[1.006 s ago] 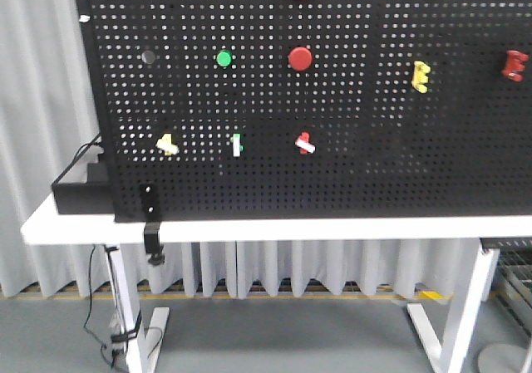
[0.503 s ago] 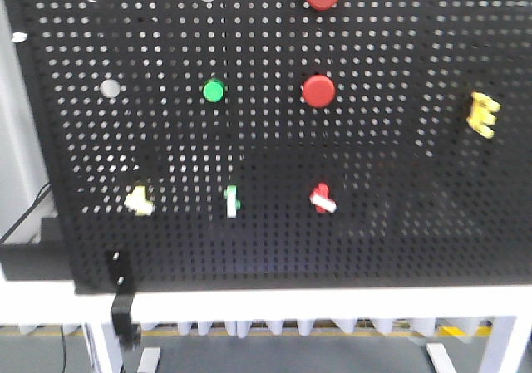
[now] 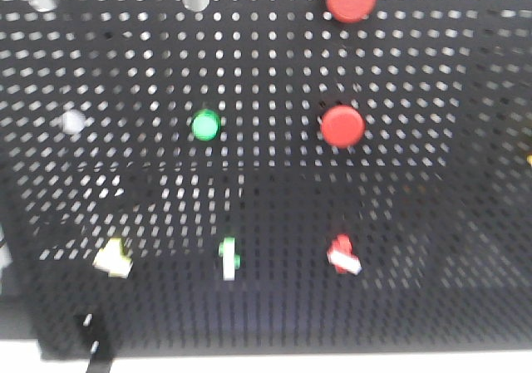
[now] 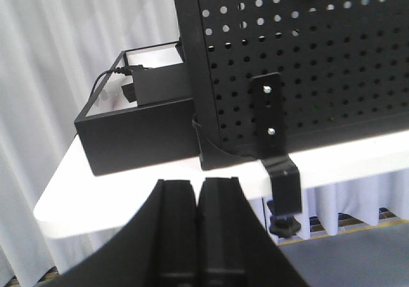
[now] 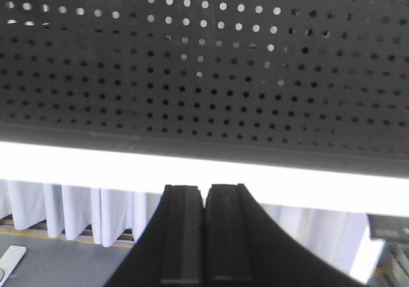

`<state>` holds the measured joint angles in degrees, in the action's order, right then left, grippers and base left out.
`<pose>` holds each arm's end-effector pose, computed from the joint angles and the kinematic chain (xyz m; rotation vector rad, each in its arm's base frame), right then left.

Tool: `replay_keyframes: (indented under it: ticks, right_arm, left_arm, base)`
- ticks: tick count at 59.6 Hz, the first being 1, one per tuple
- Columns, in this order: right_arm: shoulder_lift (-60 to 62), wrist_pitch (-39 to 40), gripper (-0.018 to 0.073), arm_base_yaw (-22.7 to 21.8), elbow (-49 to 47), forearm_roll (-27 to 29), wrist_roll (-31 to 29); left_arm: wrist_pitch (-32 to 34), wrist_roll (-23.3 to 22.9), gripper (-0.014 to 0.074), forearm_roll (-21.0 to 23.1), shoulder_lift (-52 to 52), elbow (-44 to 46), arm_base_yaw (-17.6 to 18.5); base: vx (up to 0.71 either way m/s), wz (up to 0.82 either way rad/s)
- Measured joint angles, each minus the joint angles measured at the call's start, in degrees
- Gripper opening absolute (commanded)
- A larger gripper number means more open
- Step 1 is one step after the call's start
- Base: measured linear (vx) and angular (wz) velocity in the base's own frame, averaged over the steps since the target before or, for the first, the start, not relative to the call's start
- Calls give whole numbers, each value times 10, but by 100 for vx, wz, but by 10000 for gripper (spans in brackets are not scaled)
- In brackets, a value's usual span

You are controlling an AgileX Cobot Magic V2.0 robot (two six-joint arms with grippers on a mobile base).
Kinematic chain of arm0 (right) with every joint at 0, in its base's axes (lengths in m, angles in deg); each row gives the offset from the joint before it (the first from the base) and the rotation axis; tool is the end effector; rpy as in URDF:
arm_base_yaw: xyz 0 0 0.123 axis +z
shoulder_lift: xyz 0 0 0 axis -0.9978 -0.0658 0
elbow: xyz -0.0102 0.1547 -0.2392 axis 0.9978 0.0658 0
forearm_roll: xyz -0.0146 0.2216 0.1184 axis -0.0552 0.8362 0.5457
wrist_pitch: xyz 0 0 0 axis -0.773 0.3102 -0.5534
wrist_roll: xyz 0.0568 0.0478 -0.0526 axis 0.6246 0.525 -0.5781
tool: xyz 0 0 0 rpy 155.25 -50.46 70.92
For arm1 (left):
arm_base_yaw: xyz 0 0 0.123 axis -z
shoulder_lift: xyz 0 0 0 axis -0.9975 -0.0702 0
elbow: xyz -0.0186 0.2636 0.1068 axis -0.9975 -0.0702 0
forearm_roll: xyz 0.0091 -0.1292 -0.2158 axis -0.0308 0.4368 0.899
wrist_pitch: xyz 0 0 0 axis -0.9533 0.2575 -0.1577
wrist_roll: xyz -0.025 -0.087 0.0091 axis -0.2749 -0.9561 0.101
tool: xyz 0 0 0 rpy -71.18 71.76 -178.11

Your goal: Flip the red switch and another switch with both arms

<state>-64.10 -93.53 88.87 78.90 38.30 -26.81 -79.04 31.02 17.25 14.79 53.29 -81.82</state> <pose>0.0564 0.0019 0.1896 -0.1209 1.6486 -0.0533 0.0565 -0.0033 0.1927 0.1718 1.6239 0.0641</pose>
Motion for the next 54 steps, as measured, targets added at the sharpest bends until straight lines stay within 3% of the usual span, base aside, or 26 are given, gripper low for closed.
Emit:
replay_keyframes:
  ticks: [54]
  right_arm:
    - [0, 0, -6, 0, 0, 0, 0]
  left_arm:
    - [0, 0, 3, 0, 0, 0, 0]
  base:
    - [6, 0]
